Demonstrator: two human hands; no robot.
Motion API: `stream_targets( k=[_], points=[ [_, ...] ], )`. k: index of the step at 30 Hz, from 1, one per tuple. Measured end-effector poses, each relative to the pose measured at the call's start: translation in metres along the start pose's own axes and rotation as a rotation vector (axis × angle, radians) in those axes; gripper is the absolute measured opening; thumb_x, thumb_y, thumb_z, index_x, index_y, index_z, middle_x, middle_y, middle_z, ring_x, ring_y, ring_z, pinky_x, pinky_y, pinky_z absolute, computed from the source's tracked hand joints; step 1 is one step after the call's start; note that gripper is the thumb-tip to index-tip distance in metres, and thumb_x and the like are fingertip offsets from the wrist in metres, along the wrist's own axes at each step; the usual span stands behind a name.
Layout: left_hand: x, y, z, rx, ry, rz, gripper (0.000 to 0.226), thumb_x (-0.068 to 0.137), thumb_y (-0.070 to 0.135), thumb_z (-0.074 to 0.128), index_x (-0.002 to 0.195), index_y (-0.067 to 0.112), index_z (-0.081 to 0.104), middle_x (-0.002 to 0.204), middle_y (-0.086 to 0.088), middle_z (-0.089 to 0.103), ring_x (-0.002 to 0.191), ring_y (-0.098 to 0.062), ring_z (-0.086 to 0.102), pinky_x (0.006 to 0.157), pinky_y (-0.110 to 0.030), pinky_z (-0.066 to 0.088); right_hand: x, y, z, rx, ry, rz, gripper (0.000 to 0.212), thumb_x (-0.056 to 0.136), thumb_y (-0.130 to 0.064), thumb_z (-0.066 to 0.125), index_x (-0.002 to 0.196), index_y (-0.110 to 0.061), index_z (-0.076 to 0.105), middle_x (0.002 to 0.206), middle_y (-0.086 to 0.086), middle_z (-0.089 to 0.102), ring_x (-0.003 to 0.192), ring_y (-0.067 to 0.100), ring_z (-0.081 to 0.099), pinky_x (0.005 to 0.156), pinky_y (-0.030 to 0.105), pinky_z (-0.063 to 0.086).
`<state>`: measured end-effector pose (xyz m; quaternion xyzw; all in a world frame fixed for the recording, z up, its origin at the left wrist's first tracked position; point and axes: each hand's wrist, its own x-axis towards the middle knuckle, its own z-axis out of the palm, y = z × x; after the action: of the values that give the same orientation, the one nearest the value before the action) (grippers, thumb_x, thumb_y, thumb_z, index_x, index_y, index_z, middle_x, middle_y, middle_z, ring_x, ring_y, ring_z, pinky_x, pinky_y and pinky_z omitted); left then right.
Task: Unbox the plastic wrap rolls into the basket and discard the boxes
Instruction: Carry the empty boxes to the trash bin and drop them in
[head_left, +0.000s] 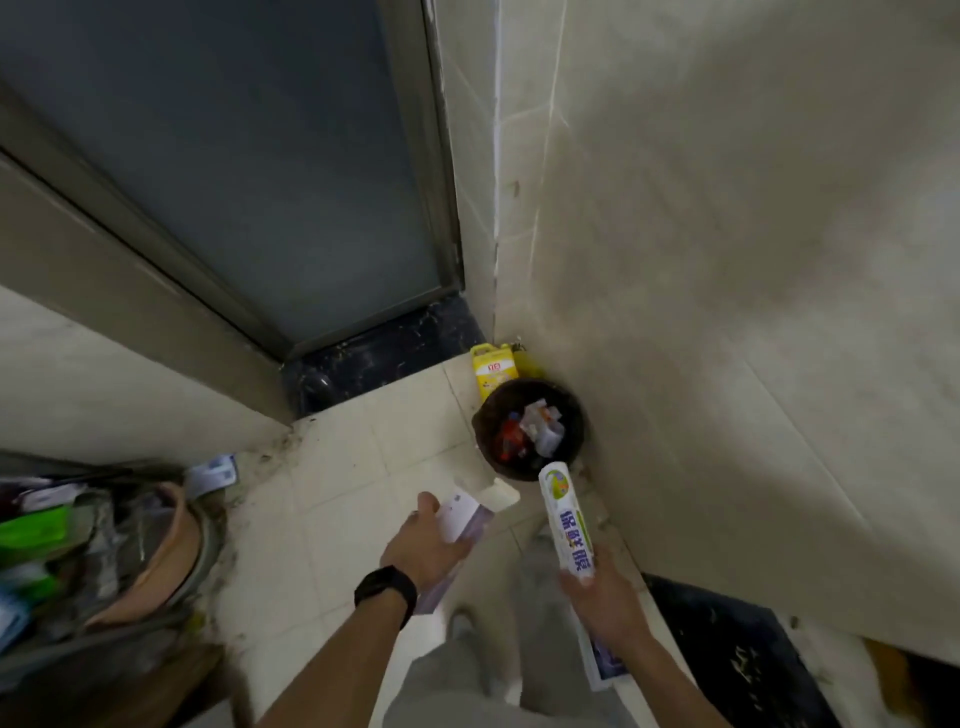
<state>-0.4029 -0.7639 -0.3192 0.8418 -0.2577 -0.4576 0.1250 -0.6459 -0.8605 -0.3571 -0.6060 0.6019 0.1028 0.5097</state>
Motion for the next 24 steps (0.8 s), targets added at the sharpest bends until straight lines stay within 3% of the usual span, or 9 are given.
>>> stream_targets(
  k=[3,5,7,11,13,15,18,21,24],
  points=[
    [0.041,0.015,-0.005,0.012,0.066,-0.032,0.069,0.072,0.084,0.053,0.105,0.026,0.035,0.108,-0.002,0.056,0.092,-0.024,0.059,0.074,-0.036,0.049,0.051,-0.01,-0.007,-0.063,-0.09,0.077,0.044,0.092,-0.055,0.057,0.114,-0.025,0.035,0.11,0.004,0.066,0.069,0.011,0.056,0.048,0.015,0.034],
    [0.068,0.023,-0.005,0.103,0.045,-0.023,0.066,0.076,0.08,0.054,0.111,0.028,0.038,0.11,-0.001,0.055,0.095,-0.027,0.06,0.079,-0.038,0.05,0.082,-0.017,-0.013,-0.108,-0.145,0.097,0.042,0.094,-0.053,0.055,0.115,-0.023,0.033,0.113,0.005,0.065,0.077,0.019,0.059,0.053,0.022,0.04],
    [0.098,0.028,-0.004,0.193,0.01,-0.021,0.062,0.08,0.07,0.059,0.121,0.027,0.04,0.115,-0.001,0.057,0.099,-0.027,0.061,0.084,-0.04,0.051,0.112,-0.024,-0.019,-0.12,-0.19,0.13,0.044,0.093,-0.047,0.058,0.119,-0.021,0.034,0.114,0.005,0.063,0.086,0.022,0.063,0.06,0.026,0.044],
    [0.168,0.041,0.008,0.218,-0.037,-0.032,0.058,0.081,0.061,0.062,0.124,0.026,0.042,0.117,-0.001,0.059,0.102,-0.025,0.06,0.087,-0.041,0.052,0.179,-0.034,-0.031,-0.091,-0.243,0.184,0.058,0.086,-0.026,0.069,0.13,-0.013,0.034,0.103,0.0,0.056,0.083,0.014,0.059,0.055,0.022,0.043],
    [0.2,0.044,0.019,0.262,-0.055,0.0,0.06,0.081,0.061,0.06,0.126,0.025,0.042,0.117,0.001,0.058,0.103,-0.025,0.059,0.088,-0.038,0.05,0.212,-0.035,-0.034,-0.135,-0.264,0.211,0.063,0.082,-0.018,0.072,0.131,-0.009,0.034,0.105,0.004,0.056,0.086,0.017,0.059,0.054,0.022,0.042],
    [0.236,0.045,0.032,0.418,-0.083,0.131,0.058,0.084,0.054,0.059,0.131,0.026,0.041,0.124,0.001,0.058,0.111,-0.025,0.056,0.096,-0.038,0.045,0.242,-0.034,-0.035,-0.165,-0.27,0.219,0.059,0.083,-0.021,0.073,0.128,-0.01,0.037,0.113,0.011,0.059,0.091,0.024,0.061,0.057,0.023,0.044],
    [0.296,0.042,0.053,0.718,-0.16,0.414,0.056,0.091,0.03,0.055,0.143,0.026,0.036,0.145,-0.003,0.047,0.134,-0.027,0.039,0.117,-0.045,0.021,0.294,-0.034,-0.031,-0.236,-0.231,0.185,0.047,0.091,-0.036,0.066,0.126,-0.013,0.046,0.117,0.012,0.062,0.097,0.029,0.063,0.071,0.03,0.048],
    [0.358,0.034,0.082,0.946,-0.205,0.634,0.051,0.101,0.019,0.043,0.15,0.023,0.03,0.153,-0.009,0.037,0.142,-0.03,0.028,0.12,-0.048,0.009,0.339,-0.025,-0.019,-0.281,-0.178,0.15,0.044,0.093,-0.043,0.063,0.123,-0.016,0.048,0.117,0.01,0.064,0.095,0.028,0.064,0.075,0.031,0.047],
    [0.41,0.021,0.106,1.085,-0.281,0.734,0.05,0.105,0.013,0.033,0.153,0.021,0.025,0.155,-0.016,0.032,0.146,-0.033,0.022,0.12,-0.05,0.009,0.378,-0.014,0.001,-0.316,-0.131,0.138,0.046,0.091,-0.038,0.064,0.126,-0.013,0.047,0.118,0.013,0.062,0.098,0.029,0.062,0.078,0.034,0.05]
  ],
)
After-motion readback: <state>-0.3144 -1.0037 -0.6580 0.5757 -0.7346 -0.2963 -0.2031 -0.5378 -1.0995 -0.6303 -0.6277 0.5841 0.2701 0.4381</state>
